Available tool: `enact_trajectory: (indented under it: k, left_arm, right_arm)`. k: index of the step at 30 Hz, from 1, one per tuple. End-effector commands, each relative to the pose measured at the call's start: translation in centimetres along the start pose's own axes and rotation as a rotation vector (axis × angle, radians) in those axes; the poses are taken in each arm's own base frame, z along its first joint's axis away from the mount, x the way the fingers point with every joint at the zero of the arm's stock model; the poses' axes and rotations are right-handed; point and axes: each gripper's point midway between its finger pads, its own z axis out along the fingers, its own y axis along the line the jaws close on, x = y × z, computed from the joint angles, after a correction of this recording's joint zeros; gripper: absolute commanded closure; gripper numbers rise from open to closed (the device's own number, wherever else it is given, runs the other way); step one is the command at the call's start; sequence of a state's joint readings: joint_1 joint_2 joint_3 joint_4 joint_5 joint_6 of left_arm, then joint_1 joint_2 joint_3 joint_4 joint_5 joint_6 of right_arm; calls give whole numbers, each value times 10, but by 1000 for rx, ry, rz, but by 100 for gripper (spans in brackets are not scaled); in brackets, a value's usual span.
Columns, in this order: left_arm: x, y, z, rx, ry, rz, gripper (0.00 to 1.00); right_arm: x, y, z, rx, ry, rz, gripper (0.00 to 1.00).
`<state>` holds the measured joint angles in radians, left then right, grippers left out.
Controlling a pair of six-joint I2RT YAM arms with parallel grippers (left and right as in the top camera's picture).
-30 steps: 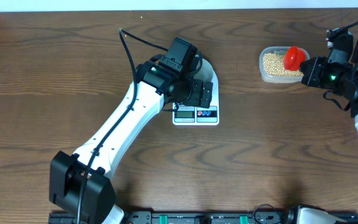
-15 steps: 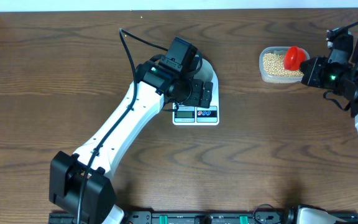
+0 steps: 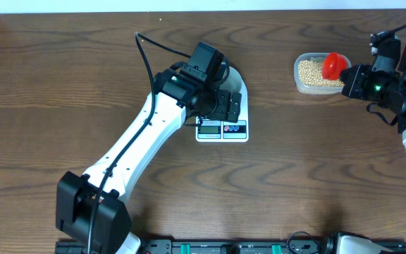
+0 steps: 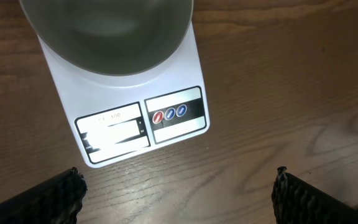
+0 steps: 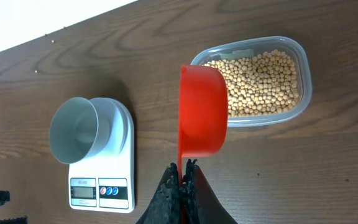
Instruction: Scoop item into bowl and weigh 50g on scale
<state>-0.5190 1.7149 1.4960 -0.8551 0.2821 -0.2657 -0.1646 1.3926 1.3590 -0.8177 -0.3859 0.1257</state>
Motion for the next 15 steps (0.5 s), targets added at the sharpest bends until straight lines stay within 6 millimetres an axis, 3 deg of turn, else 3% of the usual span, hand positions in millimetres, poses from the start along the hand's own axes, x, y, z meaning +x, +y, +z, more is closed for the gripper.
enact_trajectory:
  k: [1,15]
  left_arm:
    - [1,3,3,-14,7,-5,2]
    - [1,3,3,-14,7,-5,2]
  right_arm:
    - [-7,2,-4,-9,-18,5,99]
    - [-6,2,-4,-8,-13,7,99]
